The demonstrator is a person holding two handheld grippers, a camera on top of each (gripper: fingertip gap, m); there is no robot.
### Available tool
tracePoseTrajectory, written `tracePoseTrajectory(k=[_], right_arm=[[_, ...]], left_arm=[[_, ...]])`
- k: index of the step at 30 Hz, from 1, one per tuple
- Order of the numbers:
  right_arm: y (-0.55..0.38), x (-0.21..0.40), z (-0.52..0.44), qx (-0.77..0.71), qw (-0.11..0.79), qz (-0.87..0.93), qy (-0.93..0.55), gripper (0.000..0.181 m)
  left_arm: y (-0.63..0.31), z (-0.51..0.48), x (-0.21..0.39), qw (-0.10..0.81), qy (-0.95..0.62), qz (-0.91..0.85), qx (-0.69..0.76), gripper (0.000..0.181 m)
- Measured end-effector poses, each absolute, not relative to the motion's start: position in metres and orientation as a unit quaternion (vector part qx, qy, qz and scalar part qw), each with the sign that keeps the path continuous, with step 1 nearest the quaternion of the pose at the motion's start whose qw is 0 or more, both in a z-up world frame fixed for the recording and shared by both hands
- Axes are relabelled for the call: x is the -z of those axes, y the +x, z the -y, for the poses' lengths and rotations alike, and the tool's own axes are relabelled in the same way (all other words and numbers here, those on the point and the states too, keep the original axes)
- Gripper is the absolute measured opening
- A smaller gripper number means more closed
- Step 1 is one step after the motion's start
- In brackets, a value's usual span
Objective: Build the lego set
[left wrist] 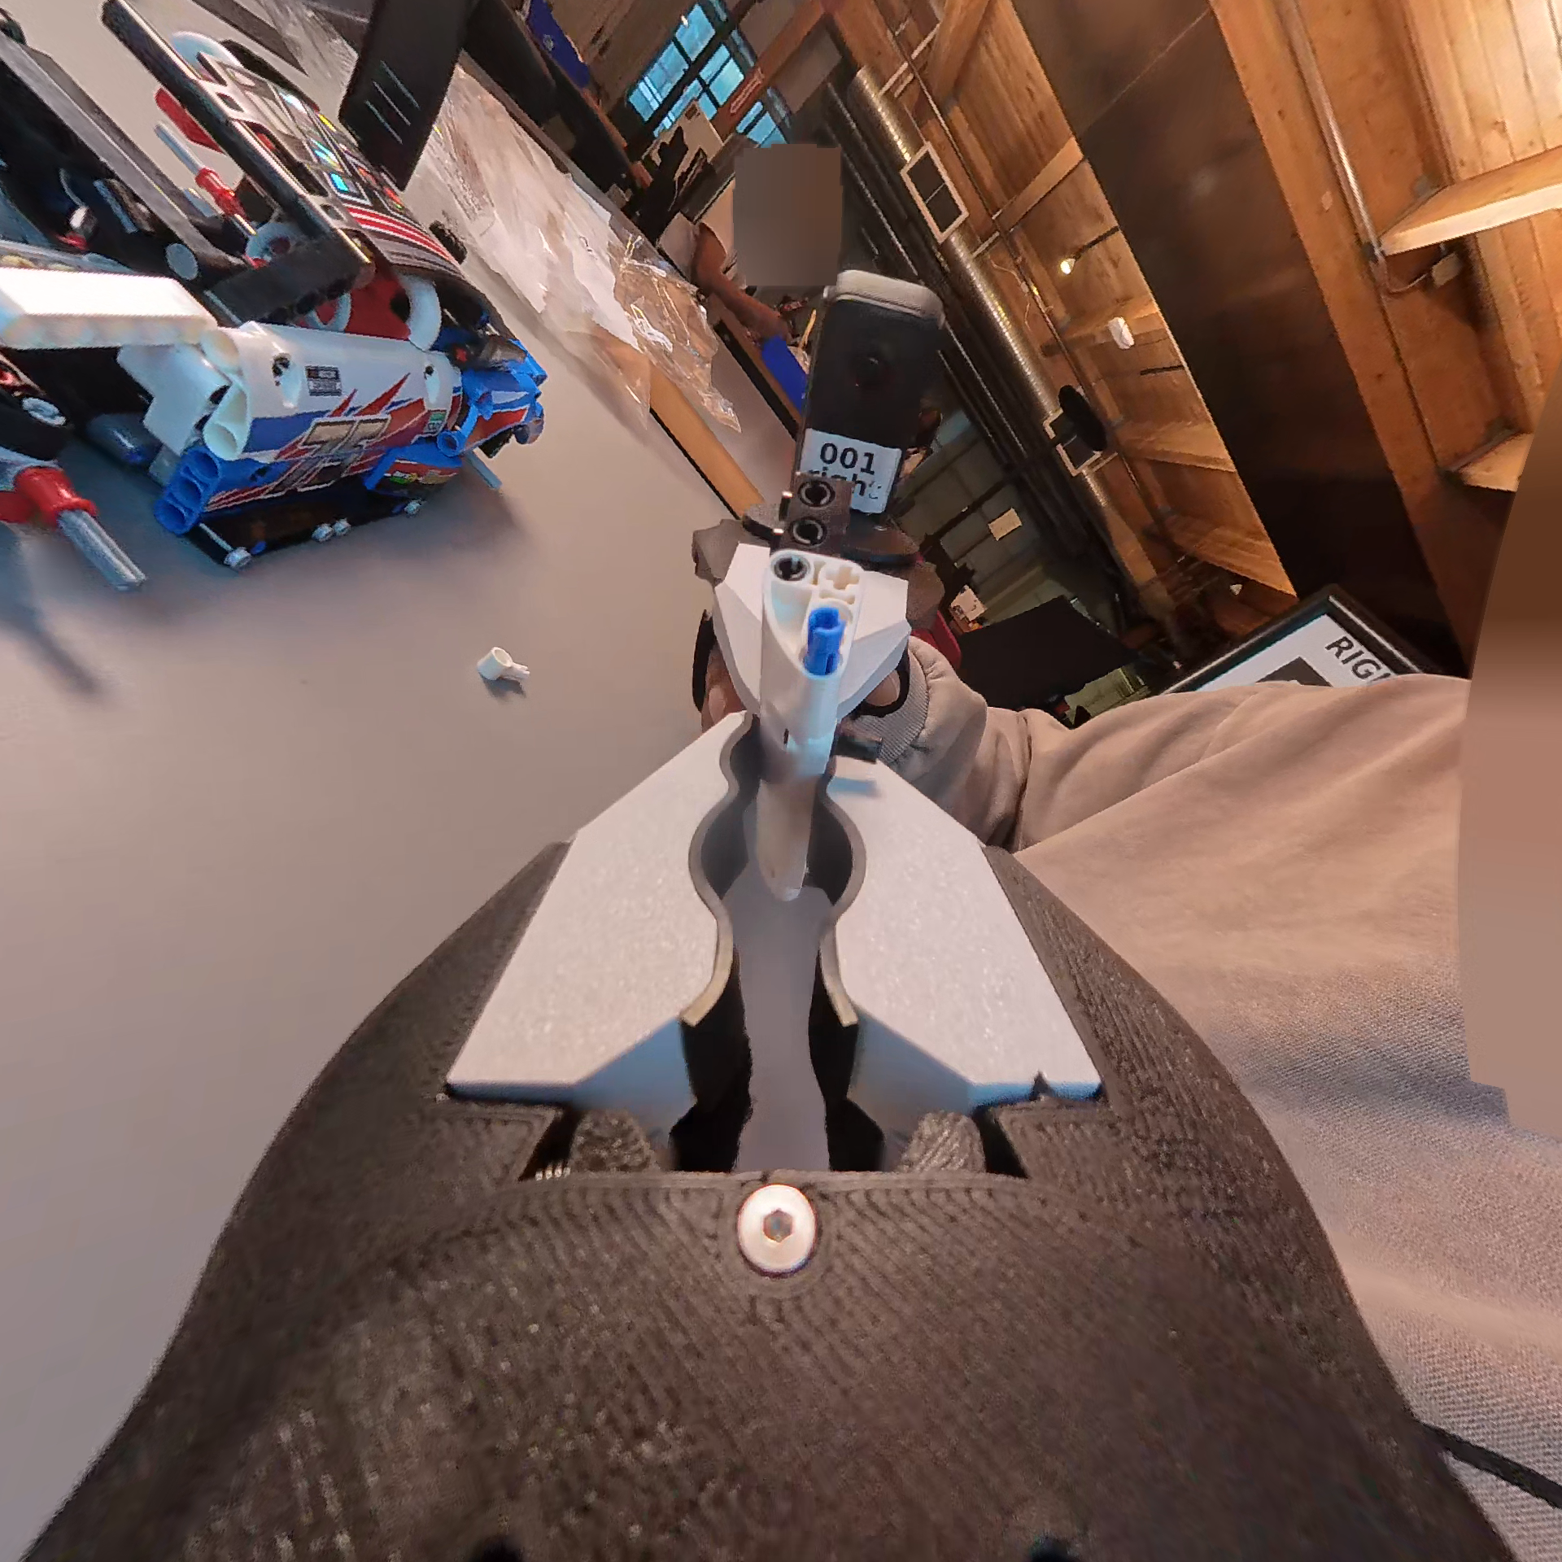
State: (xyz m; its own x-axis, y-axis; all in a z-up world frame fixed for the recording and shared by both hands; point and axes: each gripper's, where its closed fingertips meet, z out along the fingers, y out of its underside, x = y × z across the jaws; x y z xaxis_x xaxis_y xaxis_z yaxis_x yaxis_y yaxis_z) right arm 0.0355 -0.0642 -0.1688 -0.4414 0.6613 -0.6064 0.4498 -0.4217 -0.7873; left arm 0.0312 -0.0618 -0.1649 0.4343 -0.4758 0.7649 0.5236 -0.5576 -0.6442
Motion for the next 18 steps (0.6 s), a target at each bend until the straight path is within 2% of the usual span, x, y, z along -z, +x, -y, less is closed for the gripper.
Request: tracePoseTrajectory(k=[6,15,18], right_arm=[[0.033,0.158,0.068,-0.711,0.047,0.476,-0.516,0.004],[0.017,0.140,0.058,-0.717,0.144,0.423,-0.535,0.004],[0.018,0.135,0.054,-0.739,0.121,0.391,-0.534,0.004]], left_arm=[[0.028,0.063,0.151,0.492,-0.668,0.026,0.558,0.005],[0.010,0.050,0.130,0.558,-0.634,0.043,0.534,0.006],[0.017,0.054,0.122,0.557,-0.634,0.014,0.537,0.018]])
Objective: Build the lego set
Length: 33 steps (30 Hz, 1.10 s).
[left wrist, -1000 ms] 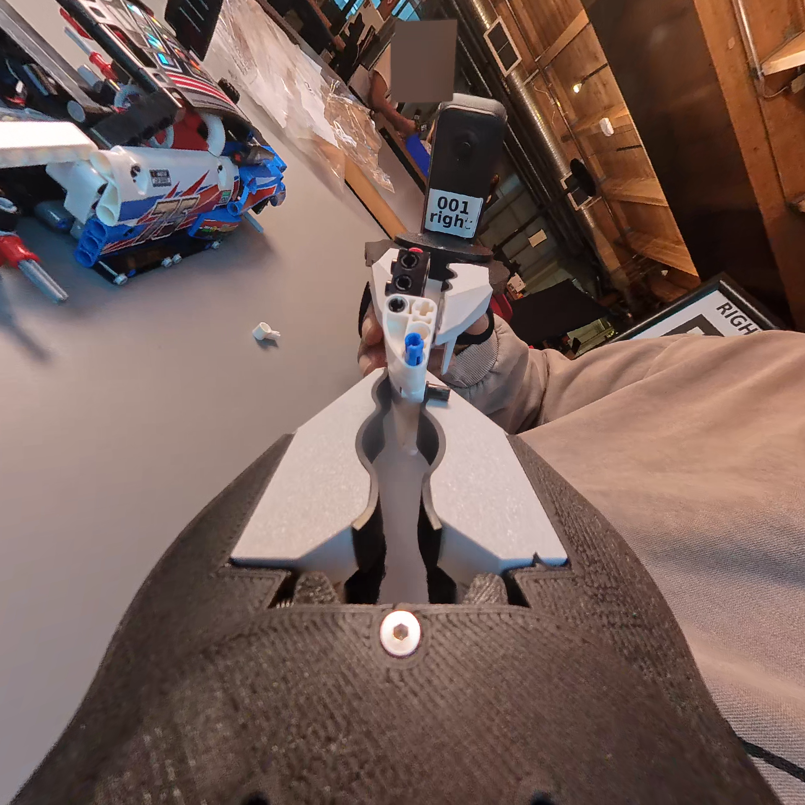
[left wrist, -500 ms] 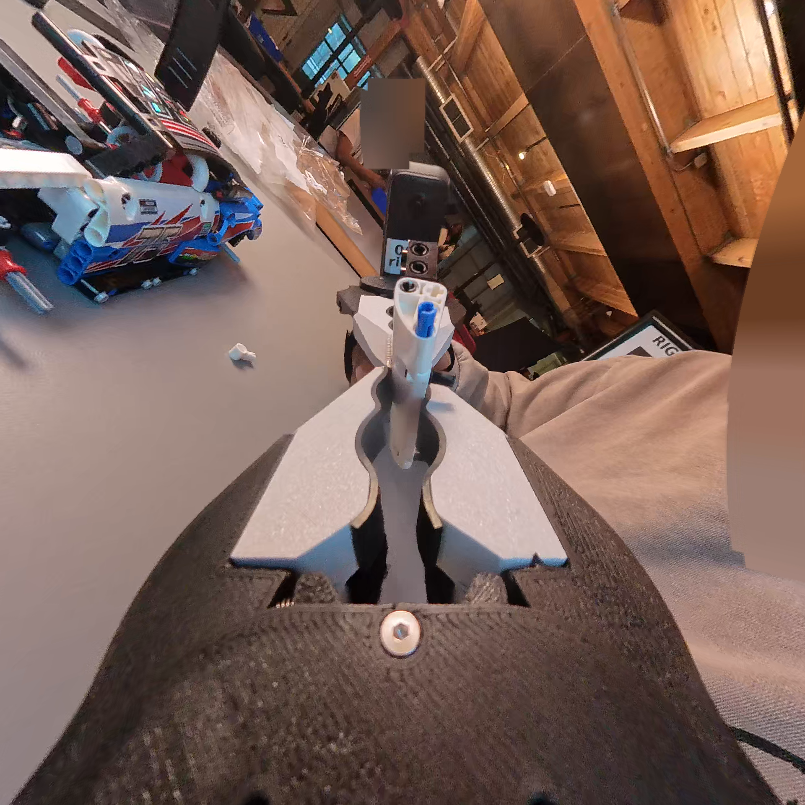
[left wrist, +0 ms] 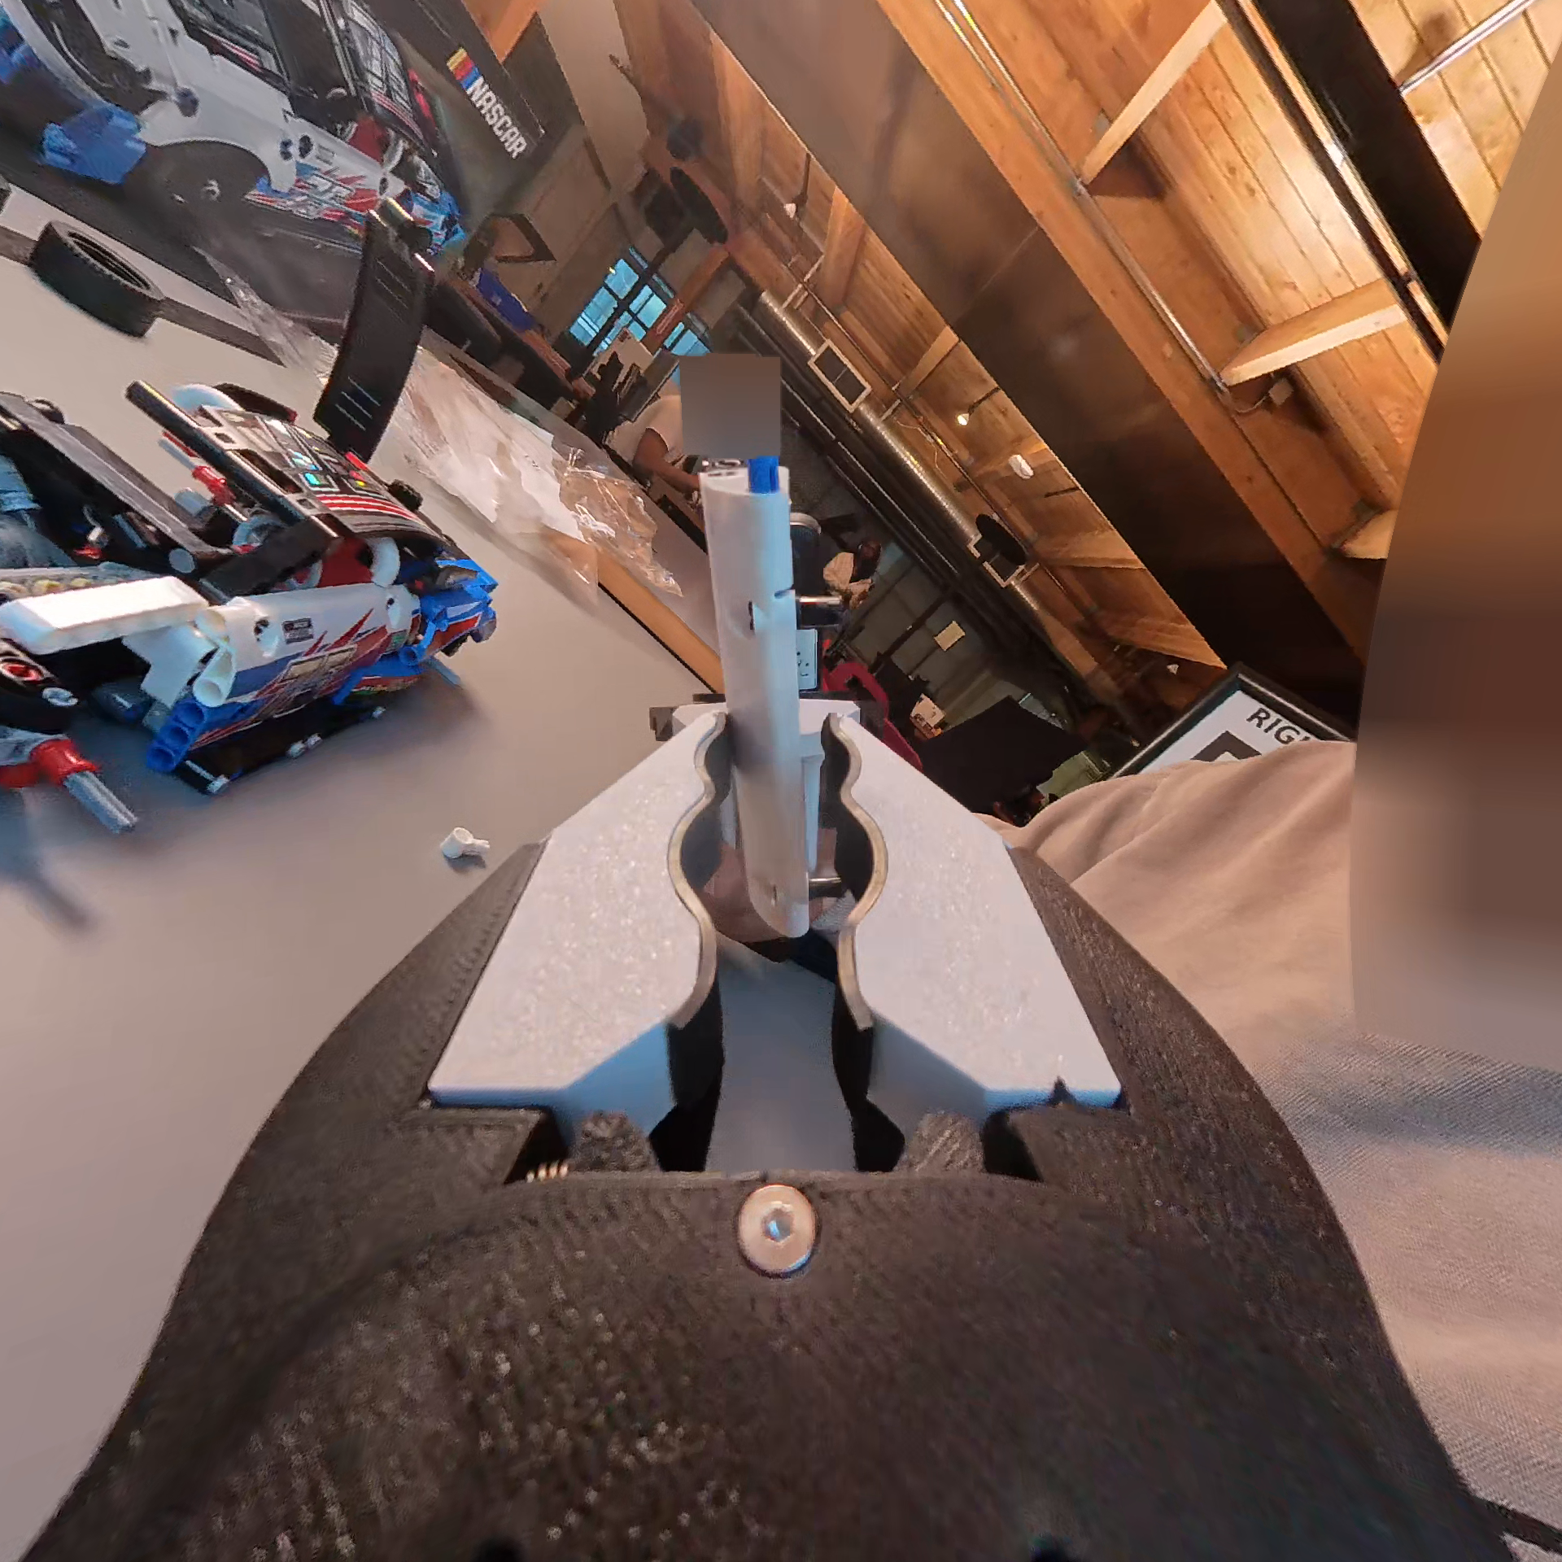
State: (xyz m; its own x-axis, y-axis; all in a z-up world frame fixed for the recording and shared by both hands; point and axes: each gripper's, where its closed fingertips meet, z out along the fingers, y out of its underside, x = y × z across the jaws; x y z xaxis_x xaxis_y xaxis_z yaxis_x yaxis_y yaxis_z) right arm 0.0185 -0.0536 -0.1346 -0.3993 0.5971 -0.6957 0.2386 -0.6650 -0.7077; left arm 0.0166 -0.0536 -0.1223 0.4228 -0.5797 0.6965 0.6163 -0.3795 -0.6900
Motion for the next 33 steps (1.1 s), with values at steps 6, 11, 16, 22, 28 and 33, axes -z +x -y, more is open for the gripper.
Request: tracePoseTrajectory(k=[6,11,16,22,28,33], right_arm=[[0.022,0.133,0.054,-0.745,0.110,0.389,-0.530,0.003],[0.023,0.132,0.051,-0.741,0.122,0.394,-0.529,0.003],[0.018,0.128,0.054,-0.719,0.180,0.410,-0.532,0.004],[0.016,0.127,0.052,-0.700,0.225,0.416,-0.535,0.005],[0.014,0.132,0.053,-0.676,0.247,0.442,-0.535,0.005],[0.019,0.155,0.062,-0.660,0.178,0.502,-0.530,0.005]], left_arm=[[0.021,0.061,0.129,0.535,-0.655,-0.016,0.532,0.021],[0.023,0.063,0.133,0.526,-0.667,-0.024,0.528,0.011],[0.014,0.059,0.132,0.528,-0.640,0.032,0.557,0.006],[0.014,0.056,0.131,0.542,-0.627,0.053,0.557,0.006],[0.015,0.052,0.133,0.579,-0.667,0.020,0.468,0.007],[0.022,0.057,0.153,0.542,-0.724,-0.041,0.424,0.007]])
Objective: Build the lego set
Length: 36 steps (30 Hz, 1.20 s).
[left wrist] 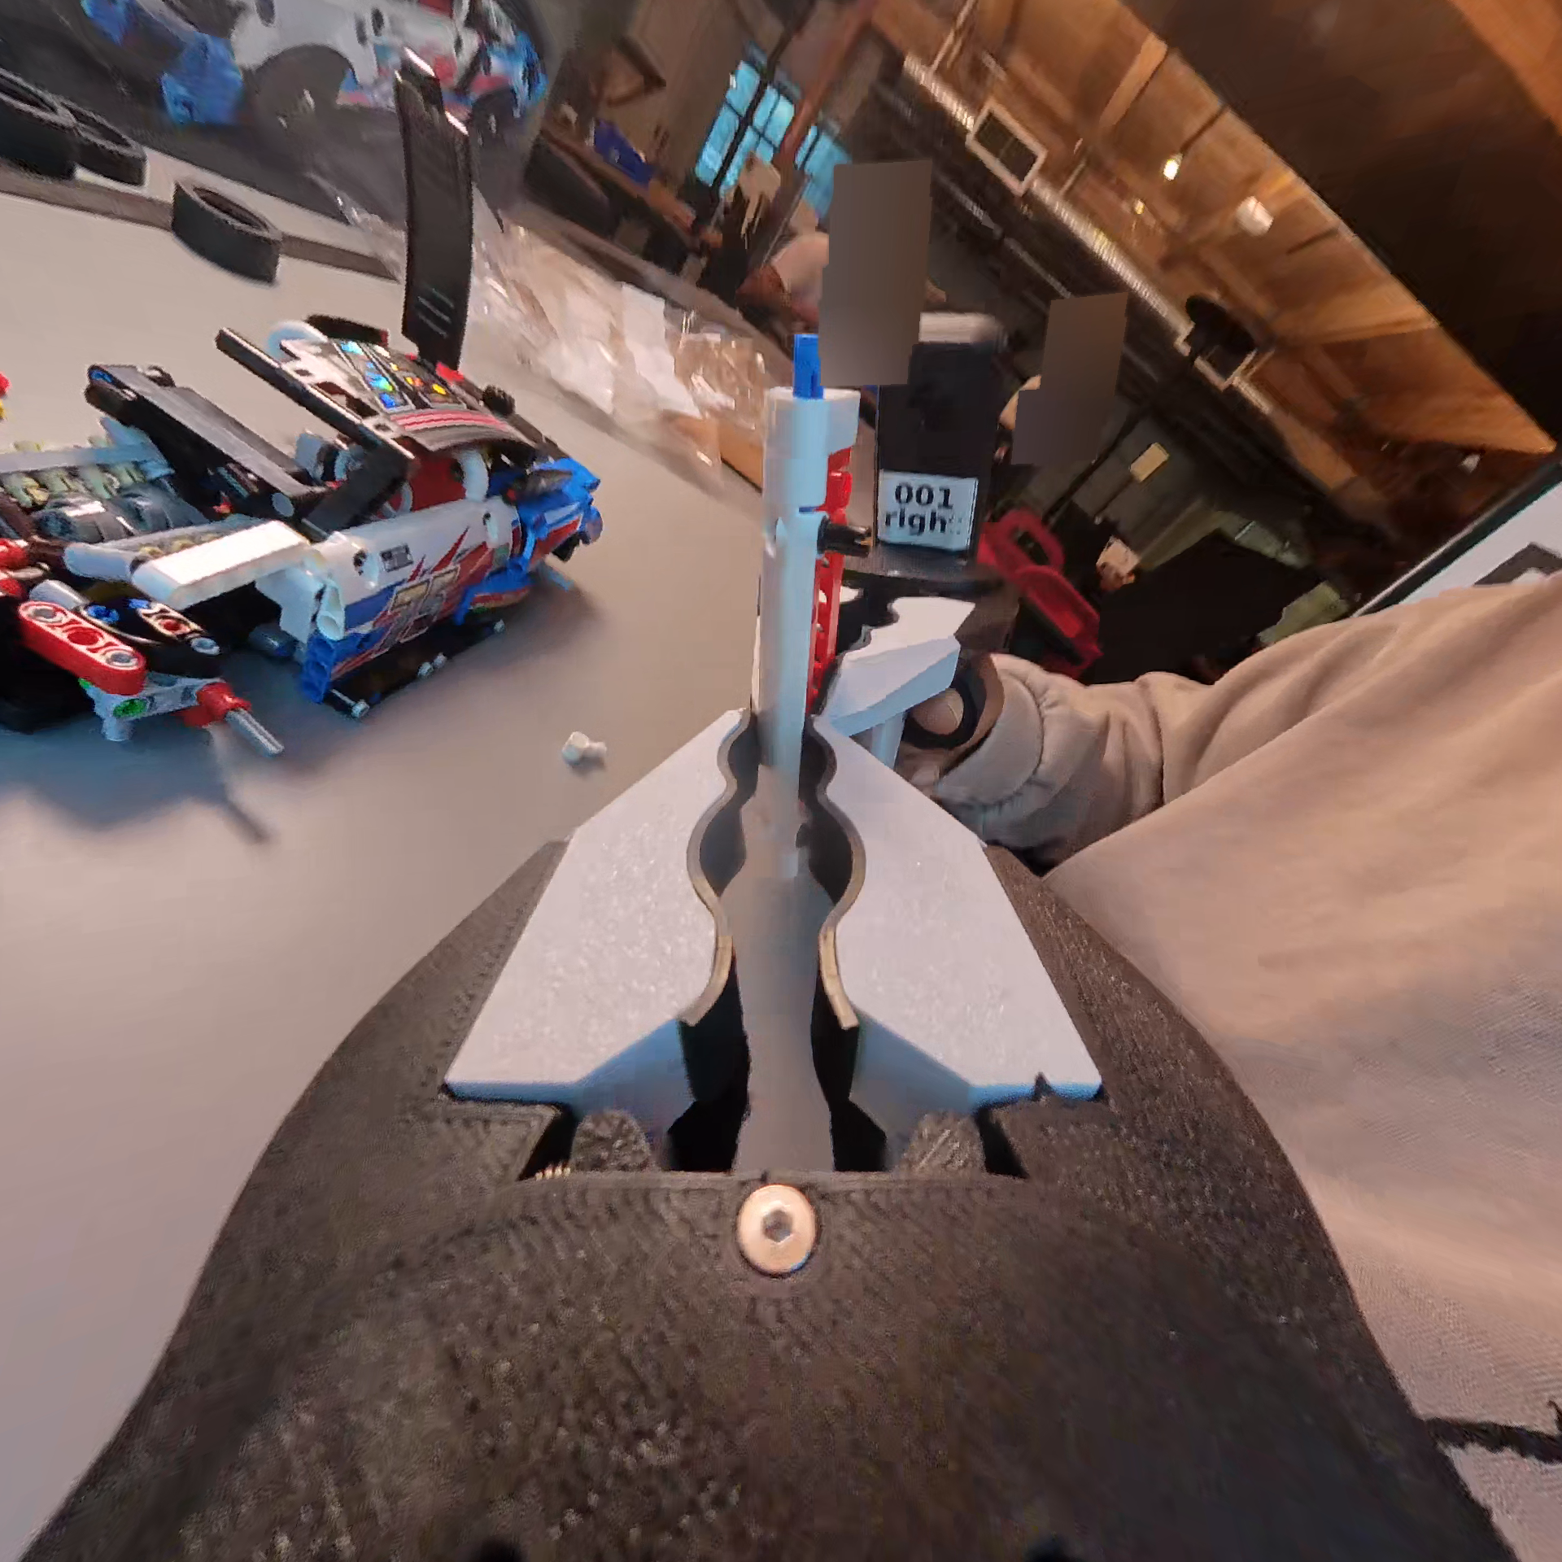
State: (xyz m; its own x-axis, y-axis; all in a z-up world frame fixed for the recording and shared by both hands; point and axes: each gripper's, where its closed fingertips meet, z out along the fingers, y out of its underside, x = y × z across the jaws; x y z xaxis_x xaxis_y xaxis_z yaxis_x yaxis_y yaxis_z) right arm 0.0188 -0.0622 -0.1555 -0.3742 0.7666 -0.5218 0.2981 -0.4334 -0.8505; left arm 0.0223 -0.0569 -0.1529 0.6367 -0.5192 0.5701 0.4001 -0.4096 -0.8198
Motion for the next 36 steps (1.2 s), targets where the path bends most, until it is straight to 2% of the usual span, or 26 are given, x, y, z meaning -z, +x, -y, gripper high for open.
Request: tracePoseTrajectory(k=[4,7,13,15,17,24,27,33,36], right_arm=[[0.017,0.157,0.060,-0.650,0.184,0.520,-0.523,0.005],[0.017,0.148,0.057,-0.657,0.196,0.516,-0.514,0.018],[0.018,0.144,0.057,-0.676,0.182,0.496,-0.514,0.004],[0.020,0.142,0.057,-0.679,0.174,0.495,-0.514,0.004],[0.020,0.144,0.058,-0.673,0.178,0.502,-0.513,0.004],[0.021,0.159,0.066,-0.635,0.181,0.539,-0.523,0.004],[0.022,0.171,0.067,-0.606,0.186,0.567,-0.526,0.004],[0.027,0.194,0.073,-0.558,0.155,0.615,-0.535,0.004],[0.024,0.189,0.071,-0.553,0.184,0.620,-0.526,0.005]], left_arm=[[0.022,0.055,0.156,0.517,-0.728,-0.021,0.449,0.007],[0.019,0.056,0.159,0.507,-0.726,-0.008,0.464,0.007],[0.033,0.062,0.157,0.499,-0.731,-0.053,0.463,0.009],[0.027,0.062,0.145,0.522,-0.710,-0.049,0.471,0.015],[0.020,0.060,0.139,0.535,-0.698,-0.036,0.475,0.010],[0.024,0.064,0.157,0.518,-0.736,-0.059,0.431,0.007],[0.026,0.064,0.170,0.510,-0.772,-0.094,0.368,0.006],[0.031,0.067,0.189,0.488,-0.808,-0.151,0.295,0.005],[0.028,0.066,0.185,0.488,-0.800,-0.129,0.325,0.005]])
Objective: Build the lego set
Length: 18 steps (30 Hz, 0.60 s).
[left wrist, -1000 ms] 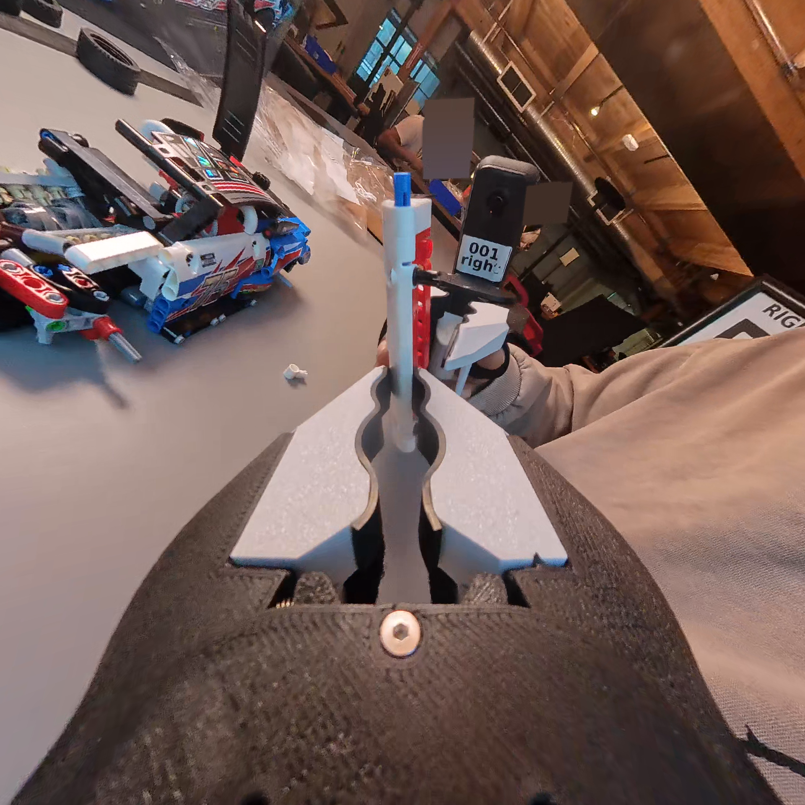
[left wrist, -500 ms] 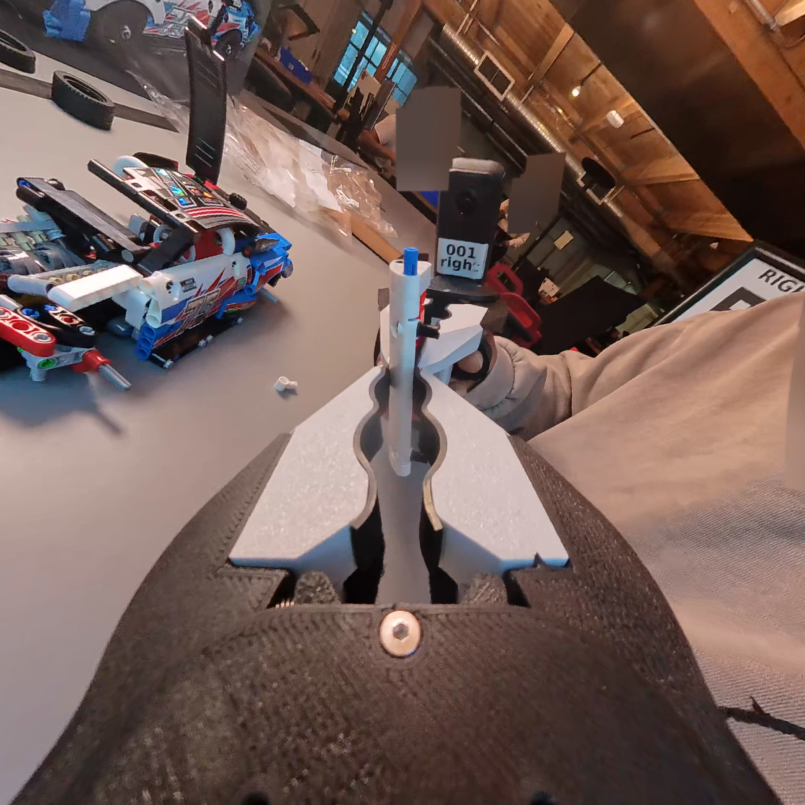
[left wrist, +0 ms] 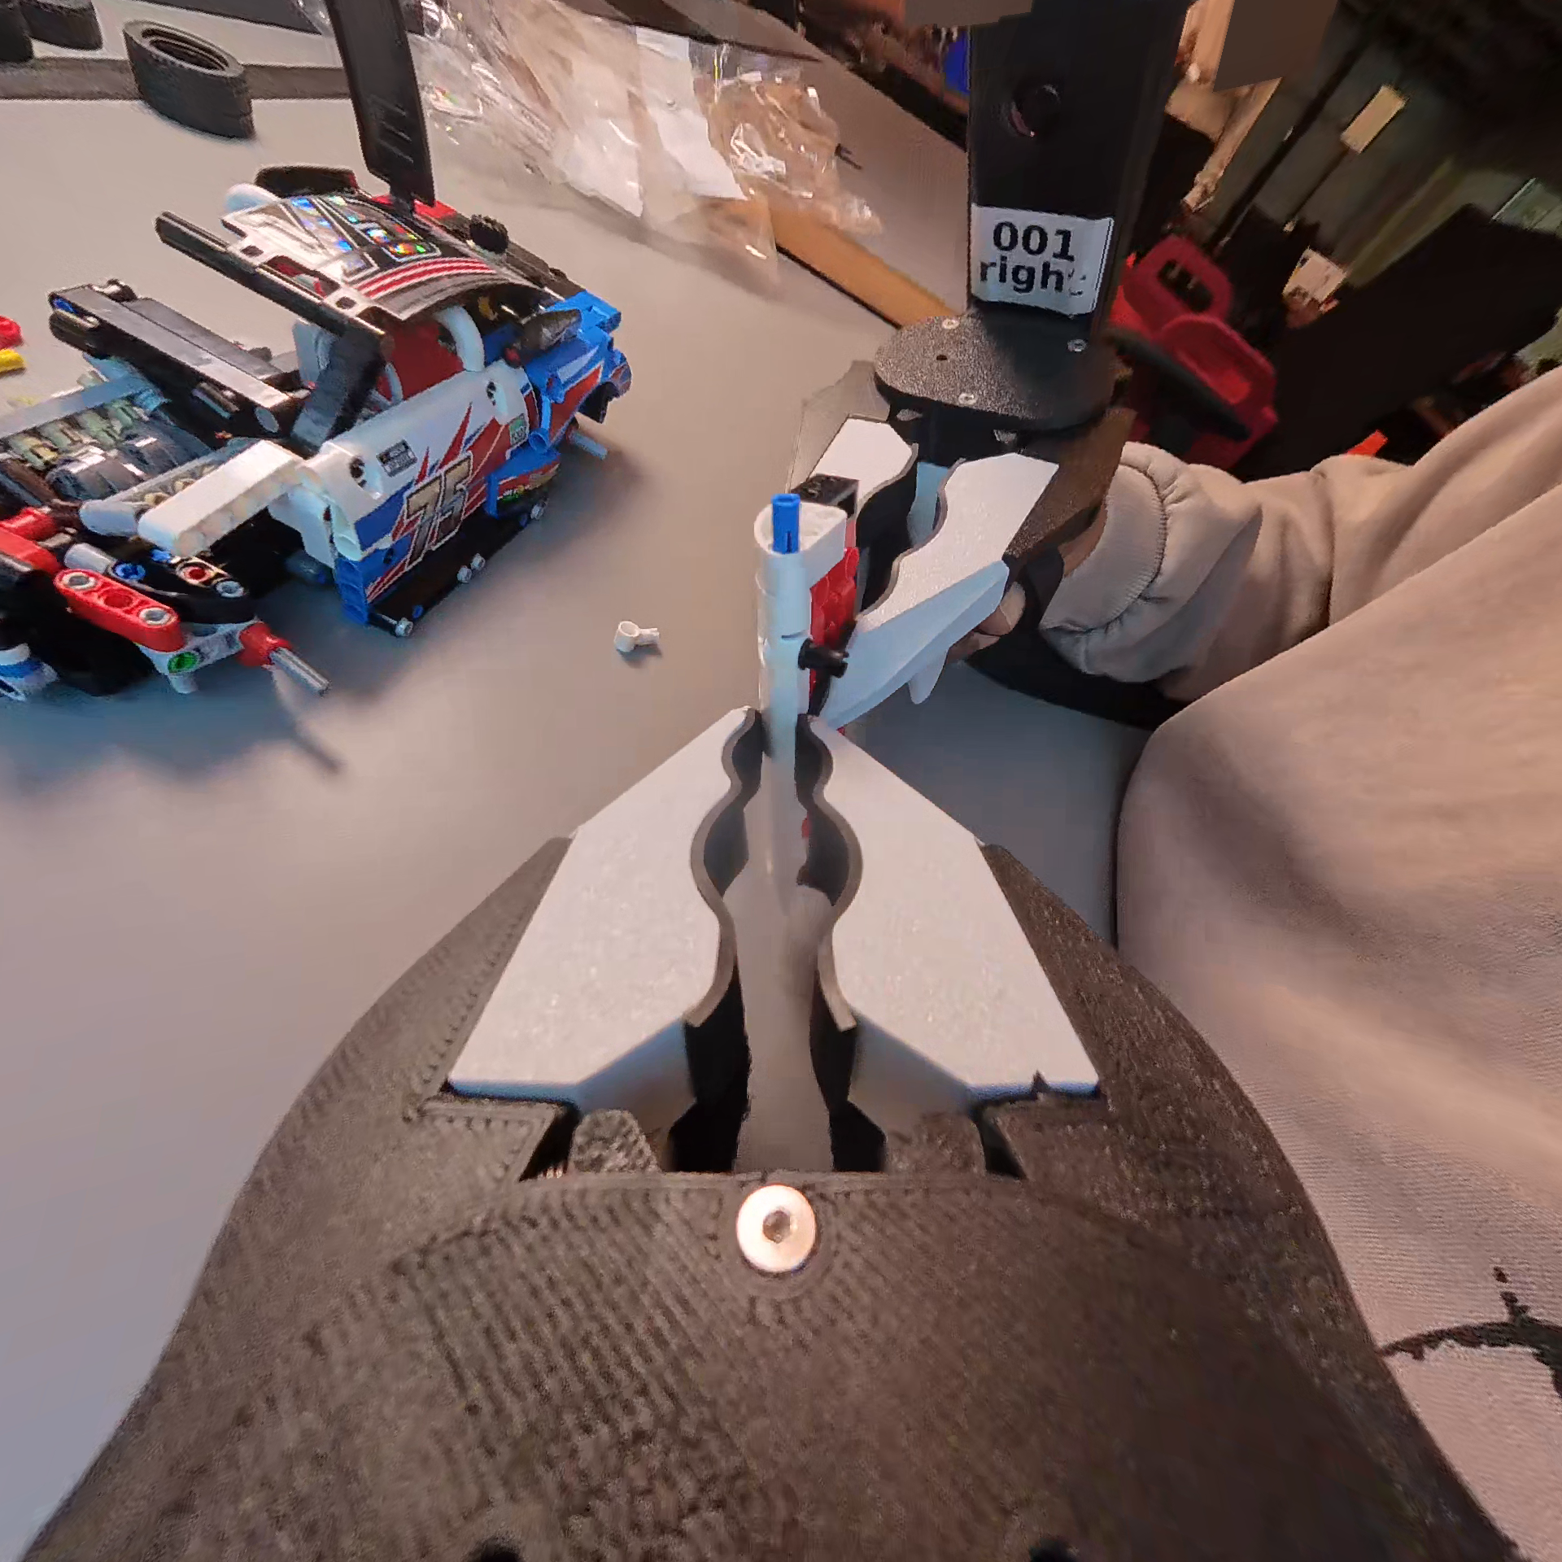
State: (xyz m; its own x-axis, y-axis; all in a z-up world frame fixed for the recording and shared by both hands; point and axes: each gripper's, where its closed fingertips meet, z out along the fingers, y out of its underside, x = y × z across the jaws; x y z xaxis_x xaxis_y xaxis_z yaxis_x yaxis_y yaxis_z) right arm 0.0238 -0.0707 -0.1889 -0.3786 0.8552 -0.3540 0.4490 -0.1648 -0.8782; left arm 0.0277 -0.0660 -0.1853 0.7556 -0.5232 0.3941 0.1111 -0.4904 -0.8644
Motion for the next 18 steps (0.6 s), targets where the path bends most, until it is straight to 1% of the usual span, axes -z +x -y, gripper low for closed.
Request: tracePoseTrajectory(k=[2,4,12,16,18], right_arm=[[0.024,0.181,0.069,-0.561,0.195,0.616,-0.518,0.012],[0.025,0.180,0.068,-0.568,0.196,0.610,-0.517,0.004],[0.027,0.189,0.072,-0.561,0.174,0.617,-0.524,0.004],[0.025,0.184,0.071,-0.569,0.175,0.607,-0.526,0.004],[0.025,0.177,0.071,-0.586,0.168,0.598,-0.520,0.004]], left_arm=[[0.024,0.067,0.185,0.491,-0.802,-0.134,0.312,0.006],[0.027,0.068,0.185,0.487,-0.802,-0.137,0.317,0.005],[0.031,0.071,0.195,0.475,-0.816,-0.155,0.290,0.006],[0.029,0.070,0.188,0.471,-0.802,-0.142,0.340,0.005],[0.029,0.070,0.177,0.481,-0.776,-0.131,0.385,0.010]])
